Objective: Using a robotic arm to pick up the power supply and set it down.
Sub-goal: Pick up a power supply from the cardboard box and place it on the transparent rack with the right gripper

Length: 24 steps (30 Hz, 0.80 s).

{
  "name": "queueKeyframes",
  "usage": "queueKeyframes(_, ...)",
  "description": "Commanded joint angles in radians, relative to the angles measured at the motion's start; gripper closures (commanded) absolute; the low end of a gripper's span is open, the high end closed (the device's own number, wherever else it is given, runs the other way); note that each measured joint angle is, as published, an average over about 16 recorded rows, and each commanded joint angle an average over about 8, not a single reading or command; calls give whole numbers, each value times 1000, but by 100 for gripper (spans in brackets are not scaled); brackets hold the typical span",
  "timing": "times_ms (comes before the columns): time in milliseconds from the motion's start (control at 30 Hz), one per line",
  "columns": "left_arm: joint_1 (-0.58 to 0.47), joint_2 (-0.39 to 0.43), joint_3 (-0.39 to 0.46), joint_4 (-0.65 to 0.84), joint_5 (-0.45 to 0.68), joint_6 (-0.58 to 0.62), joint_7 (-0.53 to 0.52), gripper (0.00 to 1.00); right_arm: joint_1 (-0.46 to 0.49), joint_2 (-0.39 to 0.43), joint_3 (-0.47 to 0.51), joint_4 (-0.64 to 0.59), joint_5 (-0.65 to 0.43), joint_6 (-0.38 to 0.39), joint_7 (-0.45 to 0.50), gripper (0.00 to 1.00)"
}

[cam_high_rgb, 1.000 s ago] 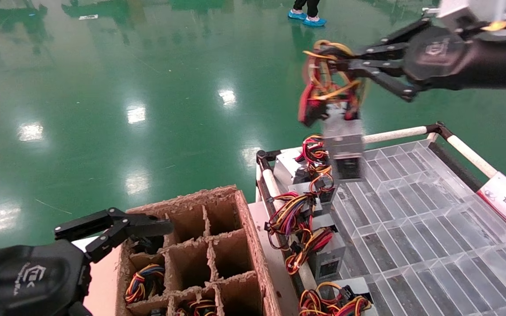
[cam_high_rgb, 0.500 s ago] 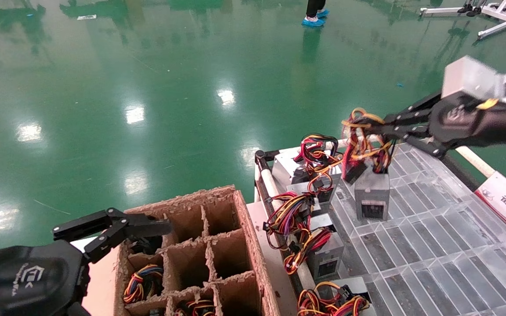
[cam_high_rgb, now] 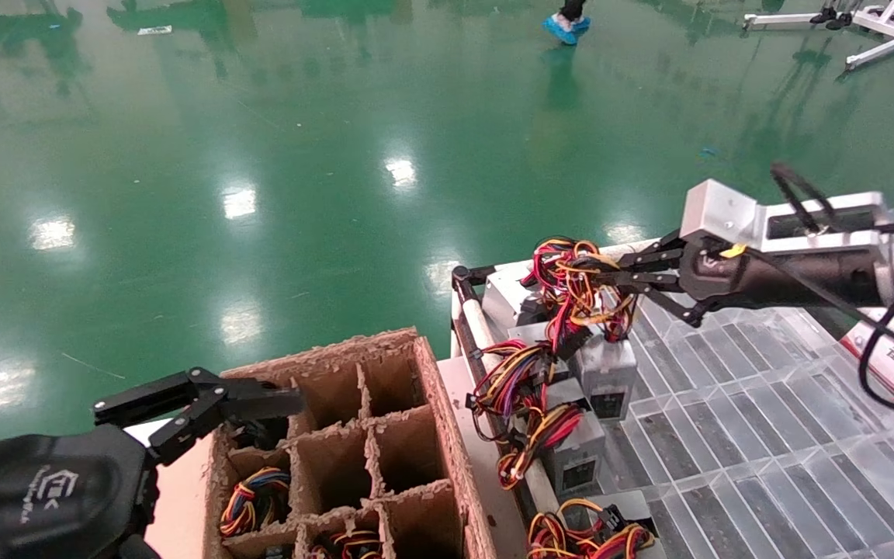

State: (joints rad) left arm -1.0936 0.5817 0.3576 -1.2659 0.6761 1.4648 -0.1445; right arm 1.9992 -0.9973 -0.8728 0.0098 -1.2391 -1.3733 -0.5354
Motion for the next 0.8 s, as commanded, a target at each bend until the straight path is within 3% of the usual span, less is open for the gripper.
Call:
queueKeyframes(33,0,0,0,0,0,0,0,0,-15,-14,5,-8,7,27,-6,100)
queueKeyframes(233,0,0,0,0,0,0,0,0,-55,-26,20,-25,28,109,-18,100)
queueKeyframes(800,0,0,0,0,0,0,0,0,-85,-8,39,-22,58,245,-57,100)
